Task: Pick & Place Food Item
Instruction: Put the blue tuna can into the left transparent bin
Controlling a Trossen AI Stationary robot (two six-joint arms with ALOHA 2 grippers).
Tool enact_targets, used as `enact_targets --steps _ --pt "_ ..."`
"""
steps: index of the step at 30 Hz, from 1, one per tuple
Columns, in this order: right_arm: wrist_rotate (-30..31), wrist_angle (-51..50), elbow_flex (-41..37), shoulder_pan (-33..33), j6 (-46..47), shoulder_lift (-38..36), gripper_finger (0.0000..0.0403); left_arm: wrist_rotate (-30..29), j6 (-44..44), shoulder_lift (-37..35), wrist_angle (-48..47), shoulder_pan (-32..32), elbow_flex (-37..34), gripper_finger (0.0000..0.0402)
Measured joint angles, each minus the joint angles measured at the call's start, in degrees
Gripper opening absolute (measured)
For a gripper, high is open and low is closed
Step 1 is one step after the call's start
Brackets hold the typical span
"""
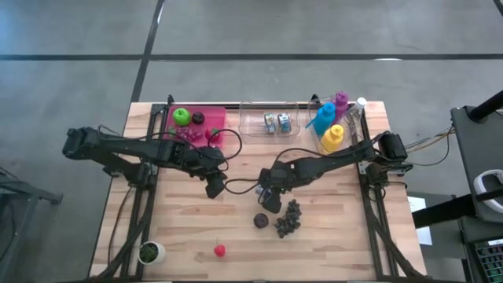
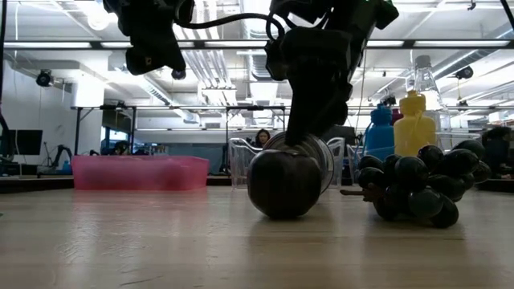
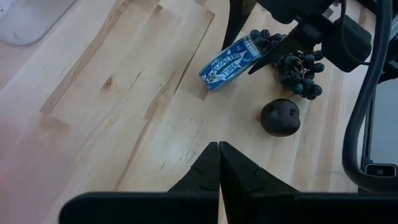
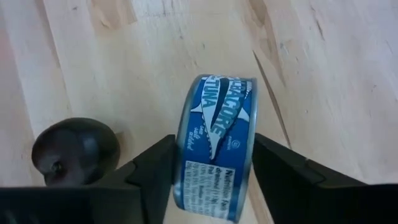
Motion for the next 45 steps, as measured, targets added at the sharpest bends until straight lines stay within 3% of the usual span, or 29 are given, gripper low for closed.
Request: enact_targets --steps 6,19,25,35,45 --pt "0.24 0.01 -0.09 0.00 -0.05 0.00 0.0137 -0.01 -0.02 0.00 0.02 -0.01 0.00 0.0003" --pt "3.65 -0.61 0.05 -0.54 -0.86 -2.29 0.0135 -0.01 -0.06 0.00 0.04 -0.01 0.00 0.0003" --pt "6.80 -6.78 3.31 -2.83 0.33 -6.37 0.0135 -0.01 -0.24 -0.50 0.07 -0.03 0.00 0.0003" --pt "13.05 -7.10 10.33 -13.36 6.75 -9.77 0.0135 -0.31 -0.50 -5.98 -0.46 -0.03 0.00 0.0003" --pt "11.36 -7.26 18.77 -25.46 17.06 -4.05 0.0135 -2.40 -0.37 -8.27 -0.64 -0.03 0.00 0.0003"
